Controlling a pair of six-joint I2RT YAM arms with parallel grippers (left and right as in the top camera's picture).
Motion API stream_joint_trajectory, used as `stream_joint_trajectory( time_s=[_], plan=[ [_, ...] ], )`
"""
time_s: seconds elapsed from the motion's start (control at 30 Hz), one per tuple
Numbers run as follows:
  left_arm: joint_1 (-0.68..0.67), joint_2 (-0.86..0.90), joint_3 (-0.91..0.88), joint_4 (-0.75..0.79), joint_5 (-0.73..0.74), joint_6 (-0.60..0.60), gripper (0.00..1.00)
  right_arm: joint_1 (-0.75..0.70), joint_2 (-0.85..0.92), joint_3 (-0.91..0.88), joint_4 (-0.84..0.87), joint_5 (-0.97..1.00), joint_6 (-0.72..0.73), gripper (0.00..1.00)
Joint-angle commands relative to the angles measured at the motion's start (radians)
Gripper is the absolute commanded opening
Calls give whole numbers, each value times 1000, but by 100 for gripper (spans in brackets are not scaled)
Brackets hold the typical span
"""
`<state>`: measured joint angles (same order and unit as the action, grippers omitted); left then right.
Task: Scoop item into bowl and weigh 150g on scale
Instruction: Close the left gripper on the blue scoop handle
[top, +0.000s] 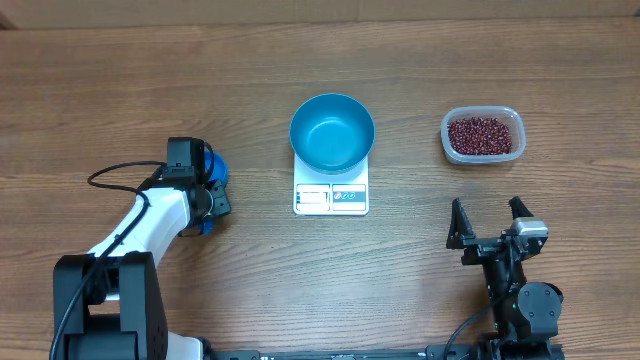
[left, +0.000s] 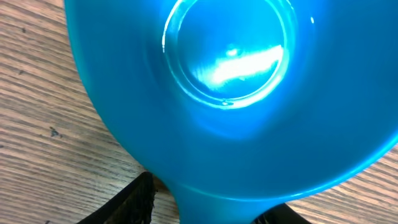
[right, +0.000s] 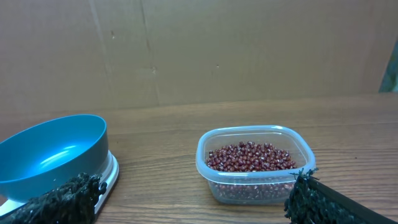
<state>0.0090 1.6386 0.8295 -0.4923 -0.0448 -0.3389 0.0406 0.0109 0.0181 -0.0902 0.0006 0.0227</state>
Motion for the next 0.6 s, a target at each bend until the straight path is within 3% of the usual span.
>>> stream_joint_trajectory(
  time_s=[0.0,0.3,0.57],
  plan=[
    [4,3,33,3,19,-10,47,-2,-8,-10,6,6,3,100],
    [4,3,109,-17,20,-9,47,-2,-8,-10,6,6,3,100],
    [4,3,114,-34,20,-10,34,-2,-8,-10,6,6,3,100]
  ],
)
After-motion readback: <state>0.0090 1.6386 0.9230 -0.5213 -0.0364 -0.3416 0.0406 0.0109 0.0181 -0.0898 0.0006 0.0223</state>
